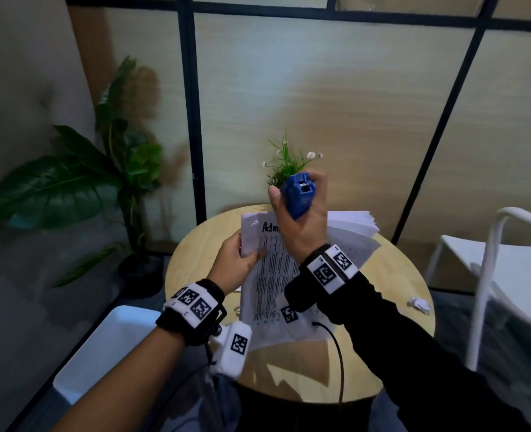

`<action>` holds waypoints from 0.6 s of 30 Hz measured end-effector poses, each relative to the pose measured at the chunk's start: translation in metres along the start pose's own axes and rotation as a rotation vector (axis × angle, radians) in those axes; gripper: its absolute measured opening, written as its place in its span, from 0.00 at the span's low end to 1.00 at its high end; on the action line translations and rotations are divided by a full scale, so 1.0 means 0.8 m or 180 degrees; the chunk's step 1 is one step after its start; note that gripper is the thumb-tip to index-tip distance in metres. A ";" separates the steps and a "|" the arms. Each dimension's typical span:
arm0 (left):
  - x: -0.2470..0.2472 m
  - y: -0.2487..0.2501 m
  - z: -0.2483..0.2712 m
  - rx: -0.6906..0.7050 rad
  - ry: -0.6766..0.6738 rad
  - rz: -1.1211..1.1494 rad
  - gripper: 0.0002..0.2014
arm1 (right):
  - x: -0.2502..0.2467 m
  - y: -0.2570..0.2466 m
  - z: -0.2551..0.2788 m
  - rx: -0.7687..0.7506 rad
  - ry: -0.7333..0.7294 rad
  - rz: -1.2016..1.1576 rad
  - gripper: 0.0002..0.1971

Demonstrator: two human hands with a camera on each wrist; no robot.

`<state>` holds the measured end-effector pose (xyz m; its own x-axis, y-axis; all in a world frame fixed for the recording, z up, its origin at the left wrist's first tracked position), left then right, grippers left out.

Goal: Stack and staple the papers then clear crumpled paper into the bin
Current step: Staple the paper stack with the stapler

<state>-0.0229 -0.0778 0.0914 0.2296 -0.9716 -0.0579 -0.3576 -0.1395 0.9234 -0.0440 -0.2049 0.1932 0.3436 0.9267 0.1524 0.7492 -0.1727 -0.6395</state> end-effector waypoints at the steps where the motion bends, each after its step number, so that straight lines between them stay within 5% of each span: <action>1: 0.001 0.001 0.001 0.0008 -0.0051 0.0007 0.13 | 0.005 0.001 0.000 -0.0043 -0.0056 0.0029 0.17; 11: -0.005 -0.002 0.001 -0.0037 -0.0042 -0.0032 0.16 | 0.036 -0.007 -0.008 -0.0543 -0.0471 0.0604 0.17; 18: -0.005 0.005 0.003 -0.0055 0.0011 -0.0218 0.13 | 0.038 0.008 -0.011 -0.0227 -0.0495 0.0663 0.14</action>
<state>-0.0275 -0.0746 0.0943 0.2562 -0.9592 -0.1198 -0.3252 -0.2022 0.9238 -0.0236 -0.1810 0.2007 0.4075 0.9079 -0.0981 0.7114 -0.3830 -0.5893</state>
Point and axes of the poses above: each hand's wrist, its own z-axis away from the middle knuckle, its own x-axis out of the palm, y = z × x, the point moved 7 cm from there along -z, towards the middle knuckle, and after that the axes turned 12 degrees about y, right-handed, at the moved point
